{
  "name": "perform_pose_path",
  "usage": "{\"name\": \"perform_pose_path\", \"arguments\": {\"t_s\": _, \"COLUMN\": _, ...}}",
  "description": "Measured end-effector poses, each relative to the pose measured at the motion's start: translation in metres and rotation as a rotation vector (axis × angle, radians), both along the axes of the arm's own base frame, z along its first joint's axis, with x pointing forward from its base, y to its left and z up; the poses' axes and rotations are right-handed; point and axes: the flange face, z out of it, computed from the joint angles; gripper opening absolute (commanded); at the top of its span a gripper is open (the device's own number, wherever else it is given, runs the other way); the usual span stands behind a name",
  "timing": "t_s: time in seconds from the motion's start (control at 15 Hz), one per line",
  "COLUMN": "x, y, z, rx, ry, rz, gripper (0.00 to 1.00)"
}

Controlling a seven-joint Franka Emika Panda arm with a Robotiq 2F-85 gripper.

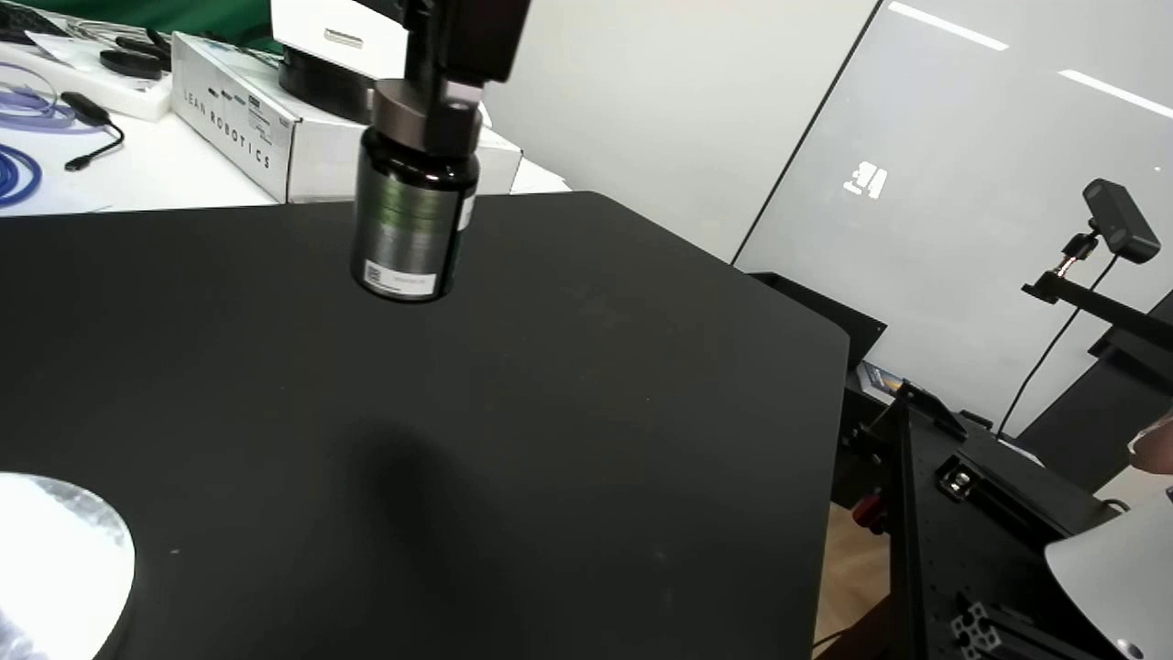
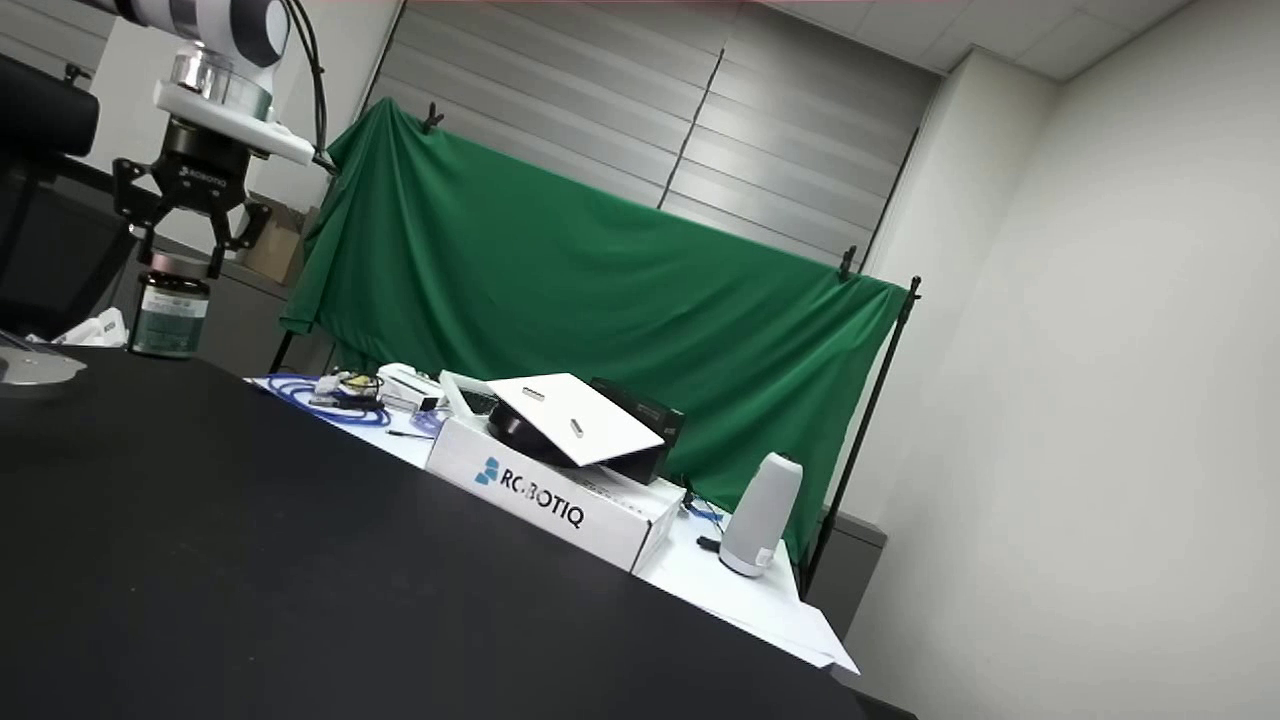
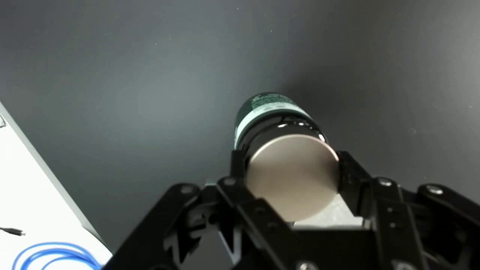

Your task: Pick up the vial and move it to the left, bring it back and put it down again, pick it up and move it forward

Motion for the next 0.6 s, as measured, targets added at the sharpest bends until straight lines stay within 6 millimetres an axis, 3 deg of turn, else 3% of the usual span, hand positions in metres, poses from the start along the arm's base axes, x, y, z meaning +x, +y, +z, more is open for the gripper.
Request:
{"name": "perform_pose_path", "arguments": {"t_s": 0.47, "x": -0.032, "y": -0.092, "z": 0.007, "rx": 0.007, "ry": -0.011, "rz": -0.129, "gripper": 0.36}}
{"name": "perform_pose_path", "arguments": {"t_s": 0.53, "x": -0.035, "y": -0.108, "z": 0.008, "rx": 0.009, "ry": -0.004, "rz": -0.16, "gripper": 0.61}}
{"name": "perform_pose_path", "arguments": {"t_s": 0.6, "x": -0.035, "y": -0.117, "z": 0.008, "rx": 0.006, "ry": -0.003, "rz": -0.165, "gripper": 0.61}}
